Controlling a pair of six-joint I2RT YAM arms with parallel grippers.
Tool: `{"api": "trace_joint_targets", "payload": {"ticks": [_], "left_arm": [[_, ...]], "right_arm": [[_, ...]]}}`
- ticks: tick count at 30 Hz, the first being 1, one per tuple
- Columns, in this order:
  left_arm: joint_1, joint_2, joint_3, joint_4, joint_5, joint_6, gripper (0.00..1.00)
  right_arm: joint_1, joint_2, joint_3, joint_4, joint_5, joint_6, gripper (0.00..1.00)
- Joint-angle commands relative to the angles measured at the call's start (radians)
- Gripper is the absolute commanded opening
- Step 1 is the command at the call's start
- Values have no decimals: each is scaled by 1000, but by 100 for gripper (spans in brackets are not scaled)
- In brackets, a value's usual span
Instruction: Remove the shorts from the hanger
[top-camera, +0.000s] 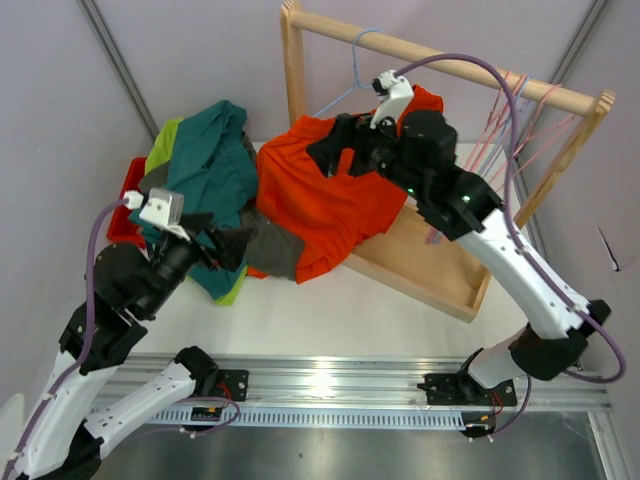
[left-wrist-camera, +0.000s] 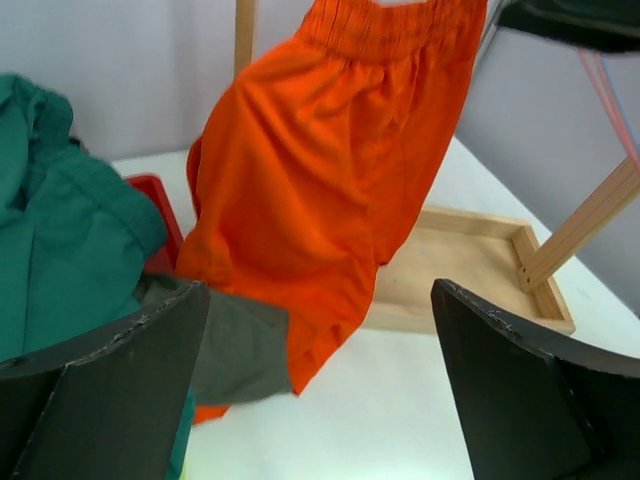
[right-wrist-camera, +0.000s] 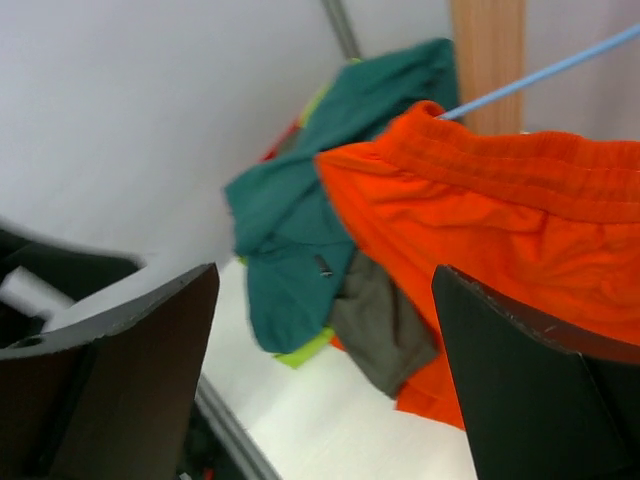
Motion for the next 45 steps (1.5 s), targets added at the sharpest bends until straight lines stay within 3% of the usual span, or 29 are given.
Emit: {"api": "trace_joint_targets", "payload": {"ticks": [1, 11, 14, 20, 33, 45], "left_arm": [[0, -58, -96, -4, -19, -34, 99], [0, -201, -285, -9, -41, -8, 99], [-1, -235, -335, -9, -26, -19, 99], [0, -304, -377, -6, -4, -28, 99], [0, -281, -388, 6, 33, -27, 99], [0, -278, -391, 2, 37, -28, 99]], "right_arm": [[25, 59, 79, 147, 238, -96, 94], [87, 228, 109, 480, 527, -162, 88], [90, 276, 125, 509, 589, -163, 88], [90, 353, 193, 491, 746, -133, 87], [110, 409, 234, 511, 830, -120, 84], [90, 471, 270, 422, 864, -38, 69]]}}
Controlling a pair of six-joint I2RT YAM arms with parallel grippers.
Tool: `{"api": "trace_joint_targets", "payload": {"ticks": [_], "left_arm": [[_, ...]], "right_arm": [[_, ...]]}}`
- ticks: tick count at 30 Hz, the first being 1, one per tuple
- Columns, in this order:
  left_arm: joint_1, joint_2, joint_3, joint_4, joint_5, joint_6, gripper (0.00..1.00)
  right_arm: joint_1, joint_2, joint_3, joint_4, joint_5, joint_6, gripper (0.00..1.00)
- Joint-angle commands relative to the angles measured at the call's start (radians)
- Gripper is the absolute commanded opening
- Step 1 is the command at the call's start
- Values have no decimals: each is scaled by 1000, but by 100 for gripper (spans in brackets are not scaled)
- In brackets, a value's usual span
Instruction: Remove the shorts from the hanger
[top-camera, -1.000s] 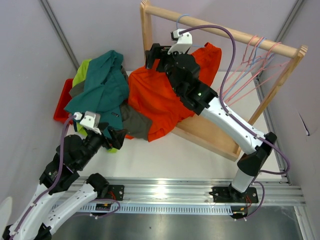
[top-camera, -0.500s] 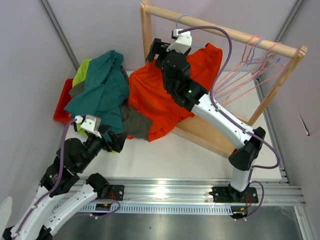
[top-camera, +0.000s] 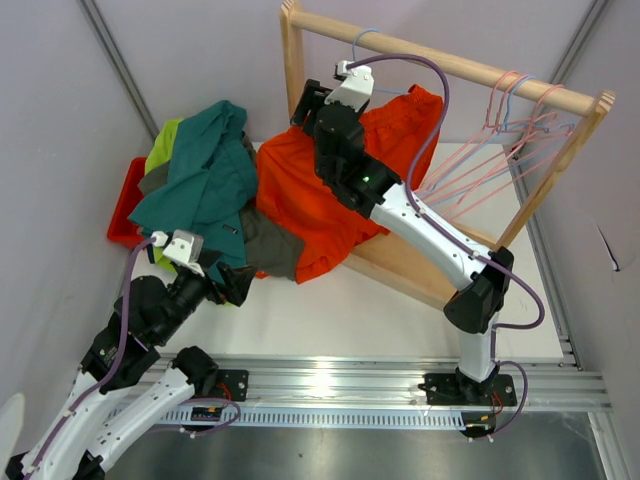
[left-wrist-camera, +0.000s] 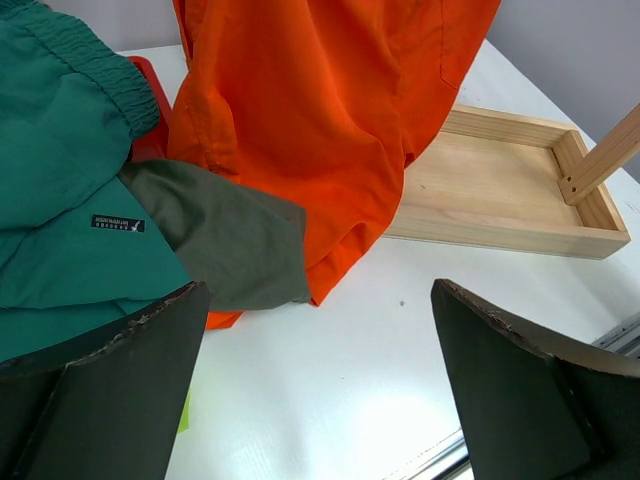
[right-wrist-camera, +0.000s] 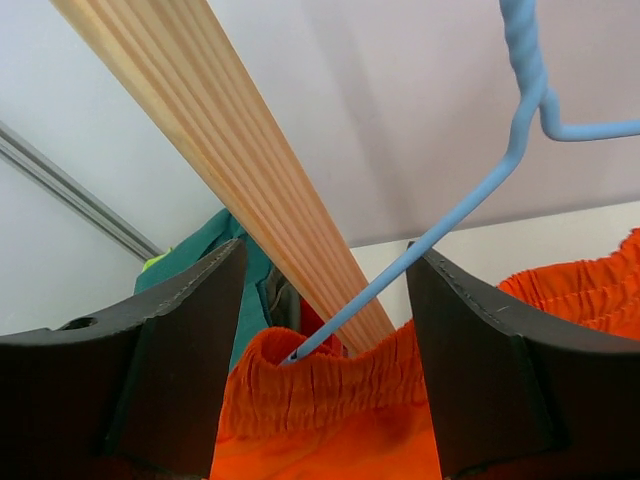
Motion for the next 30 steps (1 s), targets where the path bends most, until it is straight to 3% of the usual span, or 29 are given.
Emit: {"api": "trace_joint_targets", "payload": {"ticks": [1, 5, 6, 11, 13, 24, 30], "left_arm": [[0, 12, -4, 29, 21, -17, 99], [0, 17, -6, 31, 22, -16, 99], [0, 17, -6, 32, 22, -16, 99], [0, 24, -4, 28, 24, -14, 99], [0, 24, -7, 29, 24, -14, 99], [0, 21, 8, 52, 33, 4, 99], [-1, 87, 82, 170, 365, 1, 99]], "right_arm": [[-6, -3, 17, 15, 45, 37, 68], [-14, -6, 9, 21, 48, 41, 54], [-15, -6, 9, 24, 48, 41, 44], [-5, -26, 5, 19, 46, 34, 18], [3, -38, -6, 24, 54, 23, 1], [96, -286, -204, 24, 19, 74, 0], [145, -455, -332, -5, 0, 178, 0]]}}
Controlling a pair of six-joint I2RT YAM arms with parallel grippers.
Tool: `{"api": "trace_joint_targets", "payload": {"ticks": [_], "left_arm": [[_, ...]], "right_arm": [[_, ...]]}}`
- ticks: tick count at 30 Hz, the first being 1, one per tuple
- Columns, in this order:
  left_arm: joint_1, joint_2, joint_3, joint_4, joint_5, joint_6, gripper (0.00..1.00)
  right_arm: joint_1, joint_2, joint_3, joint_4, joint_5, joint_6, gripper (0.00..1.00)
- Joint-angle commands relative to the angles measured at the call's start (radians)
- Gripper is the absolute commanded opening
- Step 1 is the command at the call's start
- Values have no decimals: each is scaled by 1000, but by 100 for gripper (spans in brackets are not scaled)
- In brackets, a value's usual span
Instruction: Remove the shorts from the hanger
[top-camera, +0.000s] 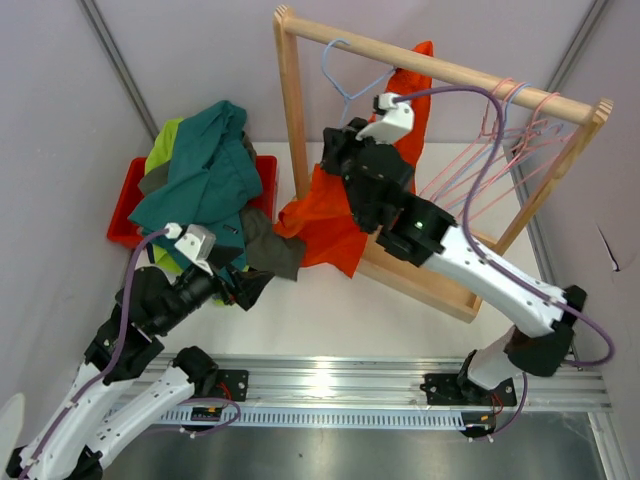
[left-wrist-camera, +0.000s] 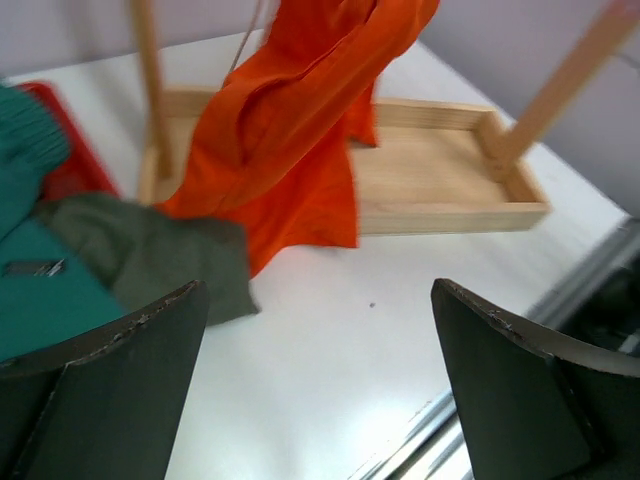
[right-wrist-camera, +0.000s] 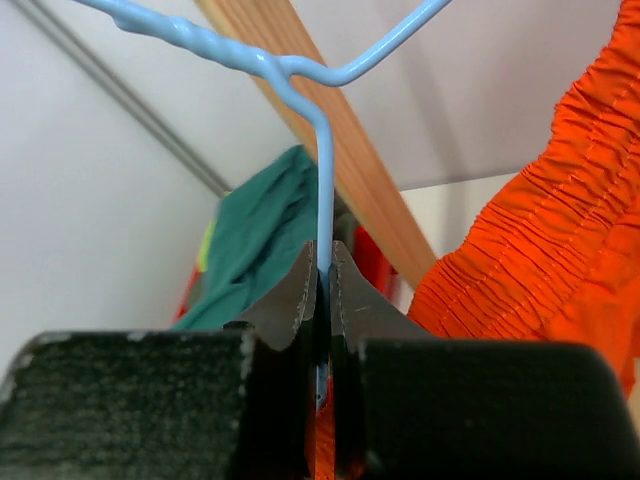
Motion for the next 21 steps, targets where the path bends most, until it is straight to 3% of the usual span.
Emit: {"api": "trace_joint_targets", "payload": {"ticks": [1, 9, 21], "left_arm": [[-1, 70, 71, 184, 300, -7, 99], [-20, 155, 59, 468, 445, -59, 99], [-165, 339, 17, 733, 431, -93, 99]], "right_arm": [[33, -161, -57, 47, 5, 84, 0], [82, -323, -176, -2, 24, 176, 0], [86, -417, -269, -15, -7, 262, 0]]}}
